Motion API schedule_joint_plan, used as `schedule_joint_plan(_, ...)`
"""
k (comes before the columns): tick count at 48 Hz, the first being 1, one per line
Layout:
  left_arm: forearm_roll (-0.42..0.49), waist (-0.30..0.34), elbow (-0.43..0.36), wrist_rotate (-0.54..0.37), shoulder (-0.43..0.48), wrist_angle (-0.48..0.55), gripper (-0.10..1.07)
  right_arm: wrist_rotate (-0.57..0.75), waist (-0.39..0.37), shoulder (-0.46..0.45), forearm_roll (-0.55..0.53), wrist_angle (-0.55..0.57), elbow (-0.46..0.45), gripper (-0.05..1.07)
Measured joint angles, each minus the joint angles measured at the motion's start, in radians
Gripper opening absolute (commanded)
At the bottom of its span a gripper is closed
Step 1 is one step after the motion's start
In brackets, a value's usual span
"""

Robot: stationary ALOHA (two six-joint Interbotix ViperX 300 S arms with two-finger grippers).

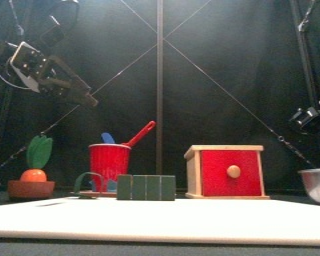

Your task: Place bowl onto cutting board

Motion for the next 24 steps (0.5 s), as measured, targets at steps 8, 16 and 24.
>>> schedule_joint_plan(8, 0.000, 0.000, 0.000, 0.000, 0.000, 0.000, 1.03, -0.003, 0.002, -0.018, -0.026, 0.025, -0.031, 0.50)
schedule_joint_plan(16, 0.000, 0.000, 0.000, 0.000, 0.000, 0.002, 1.03, -0.006, 0.000, -0.032, -0.046, 0.064, -0.084, 0.50)
schedule_joint_plan(24, 0.000, 0.008, 0.000, 0.000, 0.000, 0.000, 1.03, -0.005, 0.000, -0.035, -0.057, 0.072, -0.146, 0.50)
